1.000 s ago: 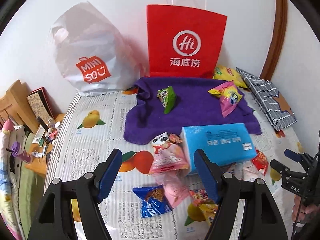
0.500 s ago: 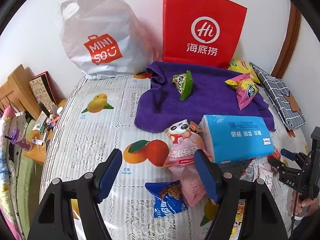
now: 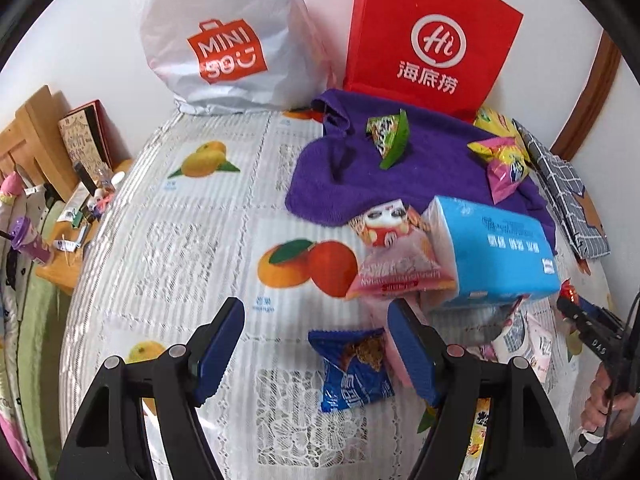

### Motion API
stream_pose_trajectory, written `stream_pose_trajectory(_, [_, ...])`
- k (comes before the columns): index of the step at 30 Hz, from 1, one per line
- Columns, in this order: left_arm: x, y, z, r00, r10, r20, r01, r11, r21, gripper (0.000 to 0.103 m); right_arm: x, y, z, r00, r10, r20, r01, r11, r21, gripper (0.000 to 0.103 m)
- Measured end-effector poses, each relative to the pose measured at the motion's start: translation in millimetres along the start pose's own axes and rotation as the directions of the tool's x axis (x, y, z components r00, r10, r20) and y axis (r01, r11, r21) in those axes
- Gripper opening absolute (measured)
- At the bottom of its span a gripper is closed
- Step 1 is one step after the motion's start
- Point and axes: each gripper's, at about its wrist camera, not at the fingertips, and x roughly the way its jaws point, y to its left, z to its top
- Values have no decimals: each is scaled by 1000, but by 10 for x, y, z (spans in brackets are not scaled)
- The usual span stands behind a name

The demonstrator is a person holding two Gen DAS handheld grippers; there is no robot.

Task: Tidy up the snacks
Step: 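Grasp the red candy packet with the right tool, then grasp the blue snack packet with the left tool while the right tool holds the red packet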

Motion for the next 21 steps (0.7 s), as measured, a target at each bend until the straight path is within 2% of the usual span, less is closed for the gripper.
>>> stream_pose_trajectory(5, [126, -68, -107, 999, 6, -35, -5, 1000, 22, 71, -80, -9, -34, 1000, -11, -1, 11, 1000, 8, 40])
stream_pose_trajectory(11, [296, -42, -247, 995, -7, -96, 7, 1000, -5, 69, -175, -3, -112, 1000, -18, 12, 18, 1000, 0, 40])
stream_pose_trajectory(21, [432, -146, -373, 994, 2, -110, 1, 1000, 24, 65, -251, 69, -185, 1000, -16, 16, 16, 1000, -11, 40])
